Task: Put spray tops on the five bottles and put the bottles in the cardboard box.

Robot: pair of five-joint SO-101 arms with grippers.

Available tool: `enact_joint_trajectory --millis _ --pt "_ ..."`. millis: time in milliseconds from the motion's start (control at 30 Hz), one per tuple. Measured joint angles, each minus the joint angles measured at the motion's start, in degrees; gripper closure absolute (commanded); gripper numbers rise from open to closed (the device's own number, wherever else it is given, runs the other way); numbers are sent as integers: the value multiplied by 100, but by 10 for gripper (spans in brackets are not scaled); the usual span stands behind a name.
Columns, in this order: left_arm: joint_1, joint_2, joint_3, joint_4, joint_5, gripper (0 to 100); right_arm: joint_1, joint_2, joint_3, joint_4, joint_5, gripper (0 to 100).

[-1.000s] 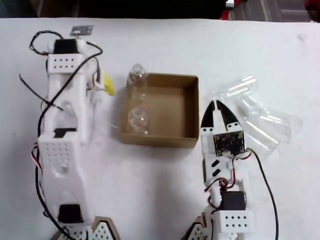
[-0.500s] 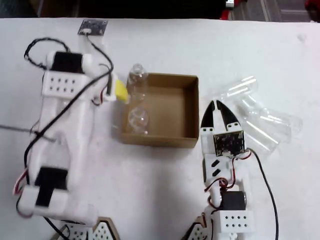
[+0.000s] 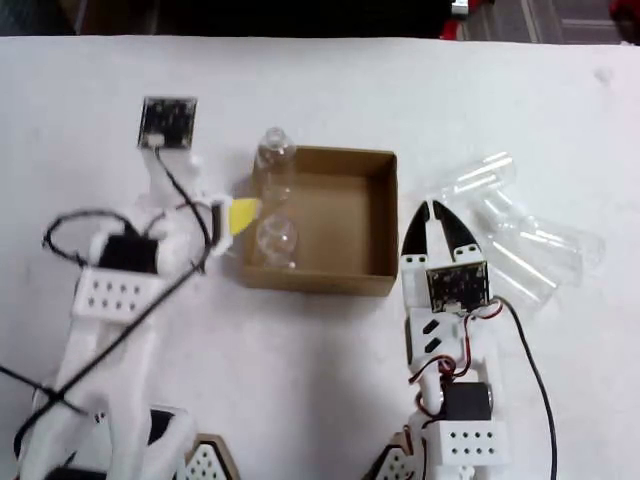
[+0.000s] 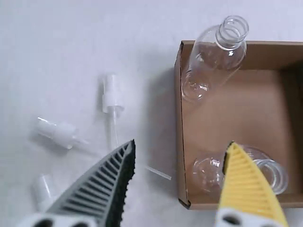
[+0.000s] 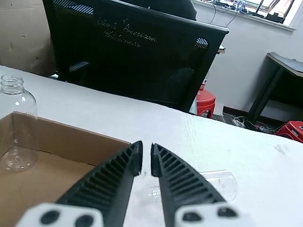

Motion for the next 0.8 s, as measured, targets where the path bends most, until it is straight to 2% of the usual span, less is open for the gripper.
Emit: enact_joint_trajectory --millis 100,200,567,800 --pt "185 -536 870 -730 0 721 0 0 0 0 0 981" --pt "343 -1046 1486 -1134 0 721 0 0 0 0 0 981" --pt "563 -3095 2593 -1284 0 721 0 0 0 0 0 981" --pt "563 -5002 3490 -1284 0 721 0 0 0 0 0 981"
